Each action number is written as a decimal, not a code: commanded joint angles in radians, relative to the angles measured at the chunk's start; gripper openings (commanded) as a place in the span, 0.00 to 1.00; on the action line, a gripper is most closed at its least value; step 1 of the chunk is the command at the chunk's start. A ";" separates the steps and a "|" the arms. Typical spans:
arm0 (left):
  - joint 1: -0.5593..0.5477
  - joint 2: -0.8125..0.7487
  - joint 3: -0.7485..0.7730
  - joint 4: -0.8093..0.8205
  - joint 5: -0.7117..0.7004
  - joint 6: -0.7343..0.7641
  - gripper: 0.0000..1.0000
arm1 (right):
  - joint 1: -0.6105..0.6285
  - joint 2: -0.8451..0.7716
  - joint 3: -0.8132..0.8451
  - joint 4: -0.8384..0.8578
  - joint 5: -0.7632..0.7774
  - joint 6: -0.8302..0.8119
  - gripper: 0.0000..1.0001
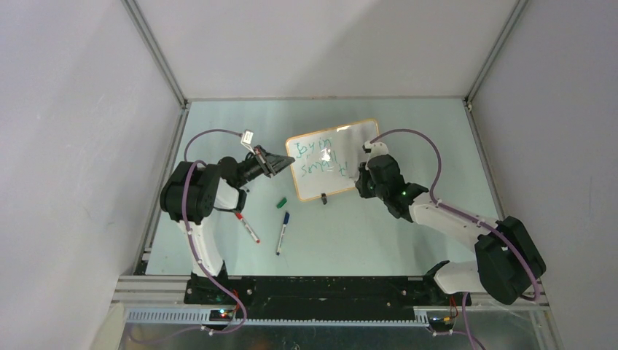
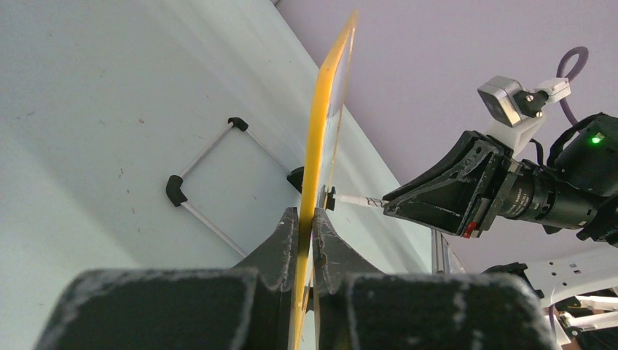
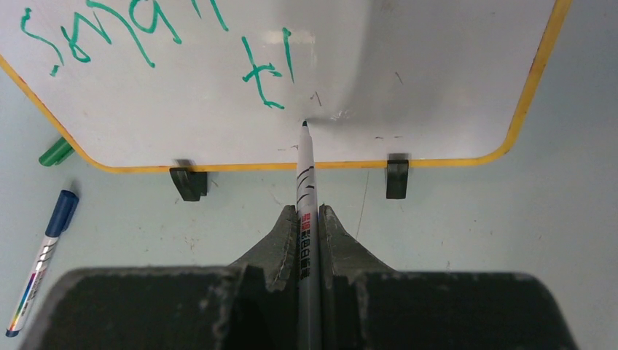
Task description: Write a sentence on the whiteboard
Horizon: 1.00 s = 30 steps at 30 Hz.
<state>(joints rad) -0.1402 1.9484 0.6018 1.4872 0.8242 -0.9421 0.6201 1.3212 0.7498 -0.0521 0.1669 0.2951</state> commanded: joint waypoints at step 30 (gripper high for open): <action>-0.010 -0.040 0.001 0.048 0.023 -0.001 0.00 | -0.015 0.042 0.115 0.016 -0.006 -0.005 0.00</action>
<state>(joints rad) -0.1402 1.9484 0.6018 1.4872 0.8242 -0.9421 0.6136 1.3552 0.8131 -0.0505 0.1593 0.2951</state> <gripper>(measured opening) 0.089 0.129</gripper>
